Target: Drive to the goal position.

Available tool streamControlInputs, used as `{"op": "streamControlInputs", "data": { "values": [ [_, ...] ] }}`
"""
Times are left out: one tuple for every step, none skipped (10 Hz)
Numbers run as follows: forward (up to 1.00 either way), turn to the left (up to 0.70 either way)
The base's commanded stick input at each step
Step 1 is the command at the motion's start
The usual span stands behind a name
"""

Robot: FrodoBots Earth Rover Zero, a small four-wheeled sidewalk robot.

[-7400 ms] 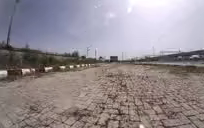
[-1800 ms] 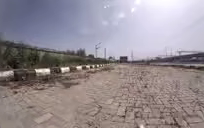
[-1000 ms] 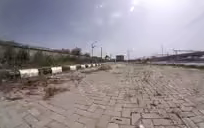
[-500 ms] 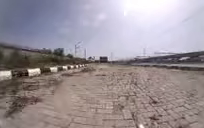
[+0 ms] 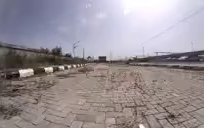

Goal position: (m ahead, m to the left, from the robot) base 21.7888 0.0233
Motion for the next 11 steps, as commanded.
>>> {"op": "streamControlInputs", "data": {
  "values": [
    [1.0, -0.33],
    [1.0, -0.34],
    [1.0, -0.33],
    [1.0, -0.21],
    [1.0, 0.0],
    [1.0, 0.0],
    [1.0, 0.0],
    [1.0, 0.0],
    [1.0, 0.0],
    [1.0, 0.0],
    [1.0, 0.0]
  ]
}}
